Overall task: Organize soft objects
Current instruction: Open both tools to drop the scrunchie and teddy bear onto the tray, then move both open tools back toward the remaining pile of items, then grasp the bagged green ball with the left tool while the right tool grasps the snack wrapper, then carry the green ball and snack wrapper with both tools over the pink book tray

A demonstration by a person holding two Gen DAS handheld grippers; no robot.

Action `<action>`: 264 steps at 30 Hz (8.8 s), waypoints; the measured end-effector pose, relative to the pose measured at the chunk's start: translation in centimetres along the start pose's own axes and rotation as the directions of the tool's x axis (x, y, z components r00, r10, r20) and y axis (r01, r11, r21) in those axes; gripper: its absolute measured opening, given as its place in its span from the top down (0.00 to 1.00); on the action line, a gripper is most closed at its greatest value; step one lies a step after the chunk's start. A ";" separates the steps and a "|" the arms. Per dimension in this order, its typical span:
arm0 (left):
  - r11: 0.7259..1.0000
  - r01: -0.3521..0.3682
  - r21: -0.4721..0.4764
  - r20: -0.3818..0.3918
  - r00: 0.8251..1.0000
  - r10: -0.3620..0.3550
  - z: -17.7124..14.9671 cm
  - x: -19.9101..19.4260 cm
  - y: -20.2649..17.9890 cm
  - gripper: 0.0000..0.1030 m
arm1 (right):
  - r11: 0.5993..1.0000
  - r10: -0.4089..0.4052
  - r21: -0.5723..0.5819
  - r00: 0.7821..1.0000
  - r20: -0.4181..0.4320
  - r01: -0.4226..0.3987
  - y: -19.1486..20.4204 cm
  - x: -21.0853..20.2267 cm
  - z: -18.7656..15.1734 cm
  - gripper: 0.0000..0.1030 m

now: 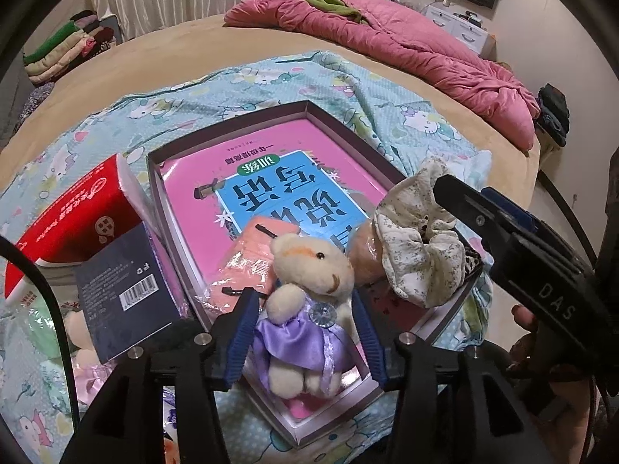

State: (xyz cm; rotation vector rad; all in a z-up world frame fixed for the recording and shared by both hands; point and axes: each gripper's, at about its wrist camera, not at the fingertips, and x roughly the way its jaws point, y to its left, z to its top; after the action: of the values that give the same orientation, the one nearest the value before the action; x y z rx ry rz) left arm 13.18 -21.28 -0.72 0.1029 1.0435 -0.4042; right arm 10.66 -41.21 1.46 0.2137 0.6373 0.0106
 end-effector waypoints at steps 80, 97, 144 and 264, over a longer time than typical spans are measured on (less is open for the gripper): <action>0.936 -0.190 -0.297 0.176 0.952 0.249 -7.0 -17.7 15.9 0.22 | 0.929 0.259 -0.282 0.965 0.030 -0.241 19.6 -11.8 0.4 0.19; 0.890 -0.206 -0.408 0.145 0.947 0.286 -10.1 -17.4 21.8 0.22 | 0.917 0.277 -0.273 0.957 -0.087 -0.290 21.5 -9.5 -1.7 0.19; 0.909 -0.026 -0.415 0.089 0.994 0.069 -5.5 -4.0 23.7 0.26 | 0.946 0.124 -0.214 0.884 -0.451 -0.242 23.2 3.2 -11.1 0.19; 0.997 -0.064 -0.039 0.050 0.997 0.066 1.1 0.4 4.0 0.61 | 0.980 0.001 -0.196 0.976 -0.219 -0.044 6.0 1.6 -3.5 0.62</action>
State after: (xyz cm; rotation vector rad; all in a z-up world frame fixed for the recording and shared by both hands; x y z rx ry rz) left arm 15.75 -18.00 -0.94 0.0926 0.9941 -0.3266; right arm 10.24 -34.57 -1.01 0.0250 0.8476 0.1210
